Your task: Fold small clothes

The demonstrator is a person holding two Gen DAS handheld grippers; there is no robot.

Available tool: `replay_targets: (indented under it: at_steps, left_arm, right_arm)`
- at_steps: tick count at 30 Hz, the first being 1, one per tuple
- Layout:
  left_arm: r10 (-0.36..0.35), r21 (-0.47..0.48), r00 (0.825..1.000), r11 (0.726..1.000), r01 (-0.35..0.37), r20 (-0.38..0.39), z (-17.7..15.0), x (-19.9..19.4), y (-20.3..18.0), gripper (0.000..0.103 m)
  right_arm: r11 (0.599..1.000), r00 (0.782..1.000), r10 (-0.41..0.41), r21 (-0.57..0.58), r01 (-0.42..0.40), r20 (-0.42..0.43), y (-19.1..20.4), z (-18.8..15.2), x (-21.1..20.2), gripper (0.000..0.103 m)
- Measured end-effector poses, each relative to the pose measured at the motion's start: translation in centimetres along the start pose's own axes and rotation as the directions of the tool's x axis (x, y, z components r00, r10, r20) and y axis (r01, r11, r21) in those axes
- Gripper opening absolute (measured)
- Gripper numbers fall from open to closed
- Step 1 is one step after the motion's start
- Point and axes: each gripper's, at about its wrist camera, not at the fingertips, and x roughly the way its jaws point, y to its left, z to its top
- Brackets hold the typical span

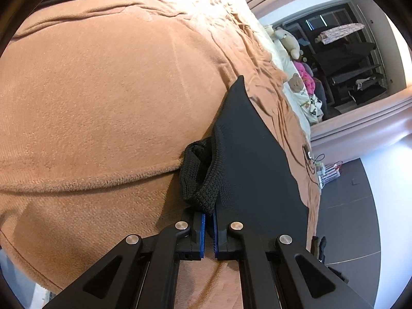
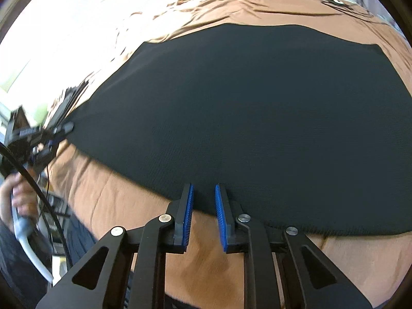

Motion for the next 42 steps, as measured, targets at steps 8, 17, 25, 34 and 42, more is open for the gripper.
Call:
replay_targets:
  at_steps: [8, 17, 25, 34, 42]
  left_arm:
    - [-0.01, -0.022, 1.0, 1.0, 0.01, 0.006, 0.0, 0.4, 0.1, 0.004]
    - [0.008, -0.051, 1.0, 0.999, -0.007, 0.002, -0.6, 0.4, 0.9, 0.004]
    - [0.029, -0.082, 1.0, 0.996, -0.029, -0.006, -0.6, 0.8, 1.4, 0.008]
    - [0.028, -0.147, 1.0, 0.989, -0.028, -0.001, -0.6, 1.0, 2.3, 0.016]
    - [0.033, -0.179, 0.999, 0.983, -0.034, -0.008, -0.4, 1.2, 2.6, 0.018]
  right_arm:
    - [1.0, 1.0, -0.012, -0.003, 0.012, -0.003, -0.1, 2.3, -0.5, 0.009]
    - [0.999, 0.997, -0.042, 0.021, 0.043, -0.059, -1.3, 7.5, 3.0, 0.009]
    - [0.996, 0.994, -0.08, 0.045, 0.083, -0.069, -2.4, 12.8, 5.5, 0.009]
    - [0.99, 0.988, -0.133, 0.03, 0.136, -0.072, -3.0, 17.5, 8.1, 0.009]
    - [0.975, 0.974, -0.219, 0.019, 0.22, -0.064, -3.3, 20.7, 11.1, 0.009]
